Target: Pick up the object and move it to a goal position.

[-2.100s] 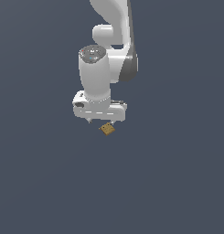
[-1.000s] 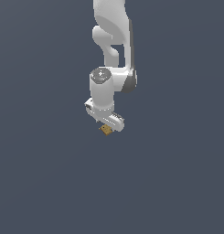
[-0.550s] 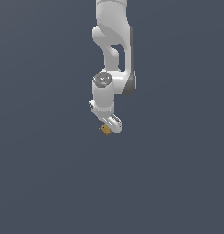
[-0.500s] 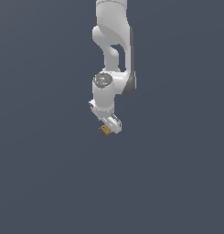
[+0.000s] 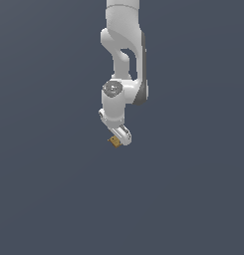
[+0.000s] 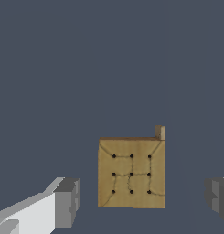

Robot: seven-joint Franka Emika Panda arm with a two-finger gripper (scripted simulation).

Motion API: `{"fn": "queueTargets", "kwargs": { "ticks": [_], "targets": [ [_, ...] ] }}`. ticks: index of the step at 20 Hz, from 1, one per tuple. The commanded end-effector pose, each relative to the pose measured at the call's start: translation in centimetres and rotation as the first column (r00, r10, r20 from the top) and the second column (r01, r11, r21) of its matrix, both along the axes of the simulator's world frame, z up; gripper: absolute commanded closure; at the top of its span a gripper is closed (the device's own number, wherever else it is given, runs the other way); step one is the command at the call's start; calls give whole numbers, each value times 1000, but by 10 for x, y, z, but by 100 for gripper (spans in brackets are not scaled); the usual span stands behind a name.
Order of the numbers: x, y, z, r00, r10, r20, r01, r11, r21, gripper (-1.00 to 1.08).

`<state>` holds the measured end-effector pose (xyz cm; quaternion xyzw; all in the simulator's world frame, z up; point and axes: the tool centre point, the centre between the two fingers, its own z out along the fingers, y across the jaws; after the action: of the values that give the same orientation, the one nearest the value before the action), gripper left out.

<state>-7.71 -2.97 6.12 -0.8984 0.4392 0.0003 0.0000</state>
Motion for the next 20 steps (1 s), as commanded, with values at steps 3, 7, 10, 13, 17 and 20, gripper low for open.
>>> {"fn": "queueTargets", "kwargs": {
  "ticks": [3,7,10,13,17,20],
  "targets": [
    [0,0,-3,1000,0,0,0,1000,0,-92],
    [-1,0,-14,1000,-2,0,2,1000,0,-92],
    [-1,0,-29,1000,-4,0,4,1000,0,-92],
    [-1,0,-41,1000,-4,0,4,1000,0,-92],
    [-1,0,-49,1000,-5,0,5,1000,0,-92],
    [-1,0,-51,1000,-5,0,5,1000,0,108]
  ]
}}
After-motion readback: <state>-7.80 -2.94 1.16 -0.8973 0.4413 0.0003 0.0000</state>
